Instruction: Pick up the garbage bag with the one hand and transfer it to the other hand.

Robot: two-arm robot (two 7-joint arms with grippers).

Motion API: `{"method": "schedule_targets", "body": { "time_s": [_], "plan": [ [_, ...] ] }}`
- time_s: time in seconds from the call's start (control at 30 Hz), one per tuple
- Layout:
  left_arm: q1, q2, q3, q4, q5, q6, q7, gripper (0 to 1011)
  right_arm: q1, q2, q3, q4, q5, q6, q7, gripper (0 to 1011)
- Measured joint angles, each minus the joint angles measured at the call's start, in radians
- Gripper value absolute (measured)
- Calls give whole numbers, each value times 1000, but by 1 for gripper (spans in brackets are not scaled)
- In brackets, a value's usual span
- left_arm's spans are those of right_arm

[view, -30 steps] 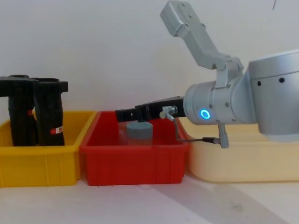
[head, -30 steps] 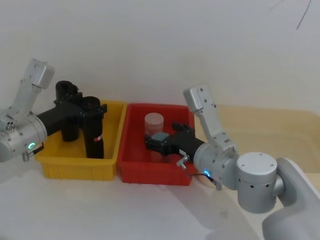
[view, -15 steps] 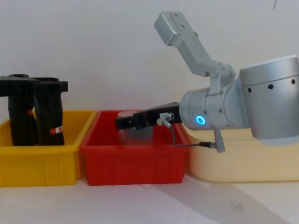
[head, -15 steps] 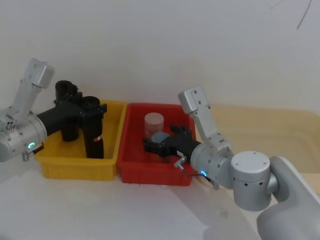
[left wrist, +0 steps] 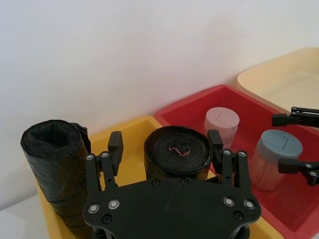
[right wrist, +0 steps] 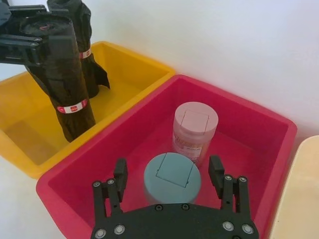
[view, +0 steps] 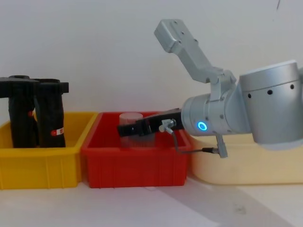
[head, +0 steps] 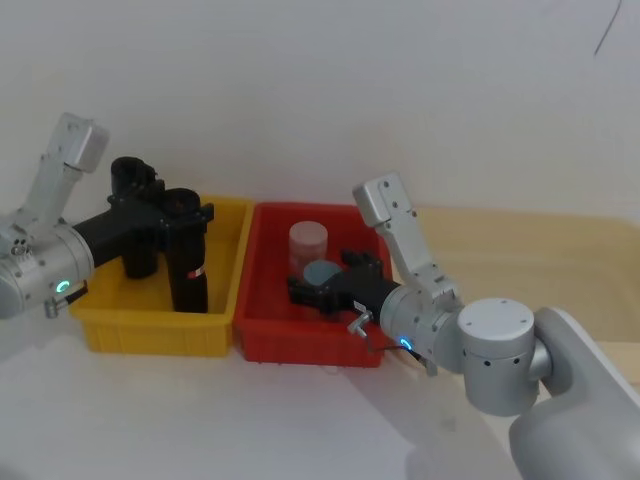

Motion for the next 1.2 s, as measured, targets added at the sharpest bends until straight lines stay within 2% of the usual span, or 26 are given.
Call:
{"method": "schedule_targets", "body": {
  "time_s": [1.2],
  "plan": [
    [0,0,0,0,0,0,0,1002,11,-4,-8,30,-44,-3,19,1000]
  ]
}}
